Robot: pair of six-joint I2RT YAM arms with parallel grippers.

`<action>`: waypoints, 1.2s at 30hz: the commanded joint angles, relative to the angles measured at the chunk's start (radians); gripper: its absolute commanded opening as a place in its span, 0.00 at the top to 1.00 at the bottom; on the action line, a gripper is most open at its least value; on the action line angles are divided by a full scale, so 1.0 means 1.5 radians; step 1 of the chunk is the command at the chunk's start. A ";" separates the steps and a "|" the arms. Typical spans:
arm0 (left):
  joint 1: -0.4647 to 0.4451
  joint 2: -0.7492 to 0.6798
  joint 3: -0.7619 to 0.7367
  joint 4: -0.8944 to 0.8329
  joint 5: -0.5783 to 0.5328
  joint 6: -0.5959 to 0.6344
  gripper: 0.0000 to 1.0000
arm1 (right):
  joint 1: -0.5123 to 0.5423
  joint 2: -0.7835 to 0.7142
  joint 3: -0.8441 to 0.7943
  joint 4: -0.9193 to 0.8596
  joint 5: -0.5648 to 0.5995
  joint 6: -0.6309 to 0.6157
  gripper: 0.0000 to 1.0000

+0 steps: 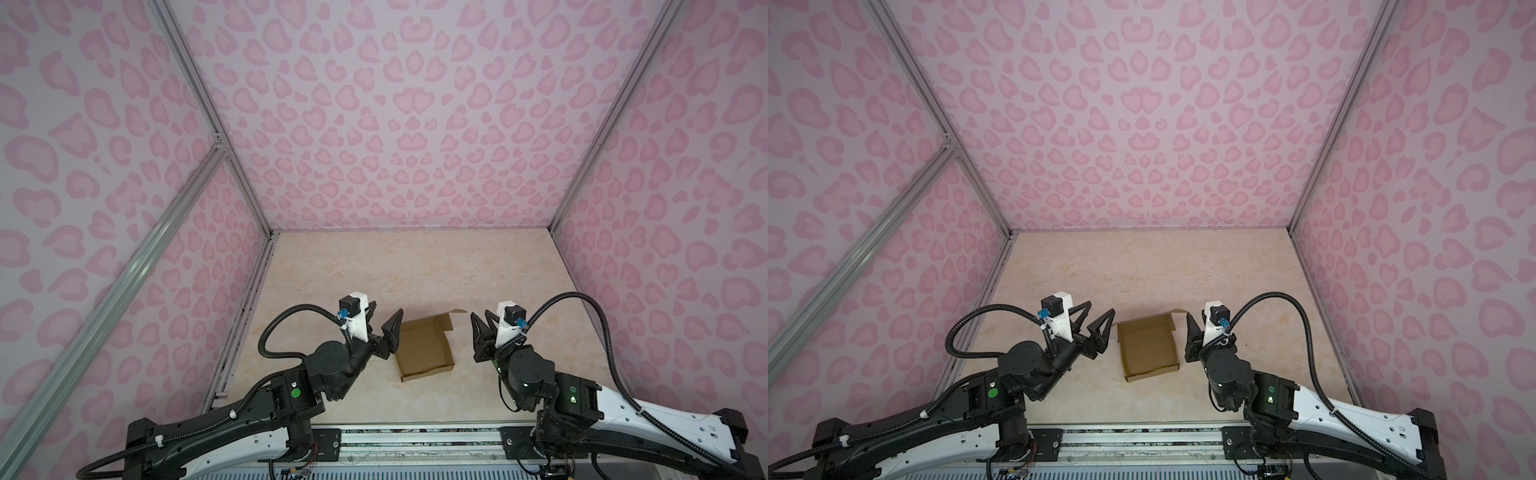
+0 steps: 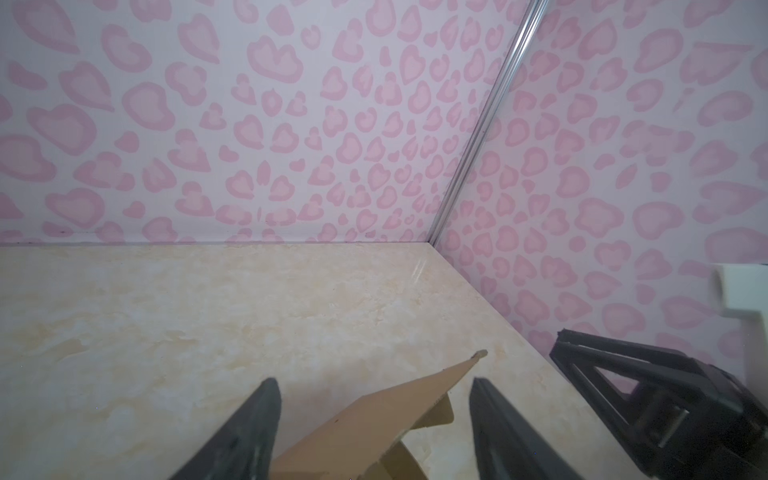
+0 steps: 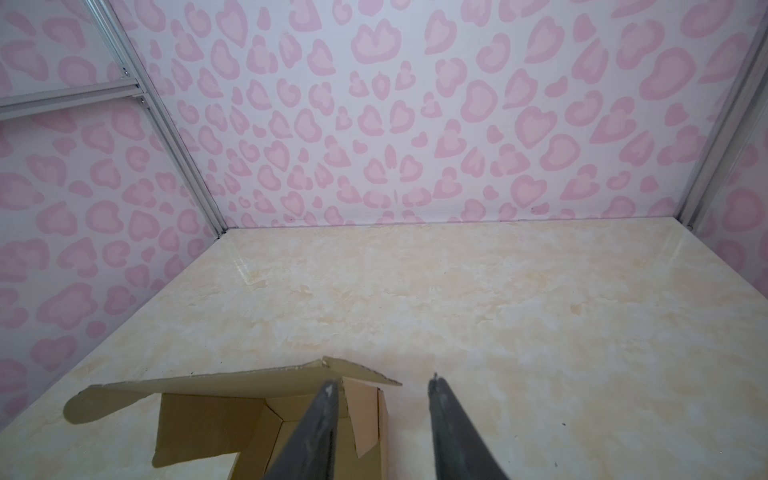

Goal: Fold the paper box
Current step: 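Open both grippers and lift them away from the box, then lower both open grippers onto the closed lid top and press down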

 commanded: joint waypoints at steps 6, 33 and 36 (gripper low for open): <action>0.144 0.088 0.093 -0.098 0.177 0.020 0.21 | -0.079 0.140 0.165 -0.082 -0.179 -0.012 0.60; 0.263 0.323 0.098 -0.030 0.373 0.010 0.25 | -0.273 0.346 0.217 -0.086 -0.473 0.035 0.64; 0.264 0.321 0.086 -0.023 0.376 0.004 0.26 | -0.273 0.337 0.194 -0.076 -0.477 0.047 0.64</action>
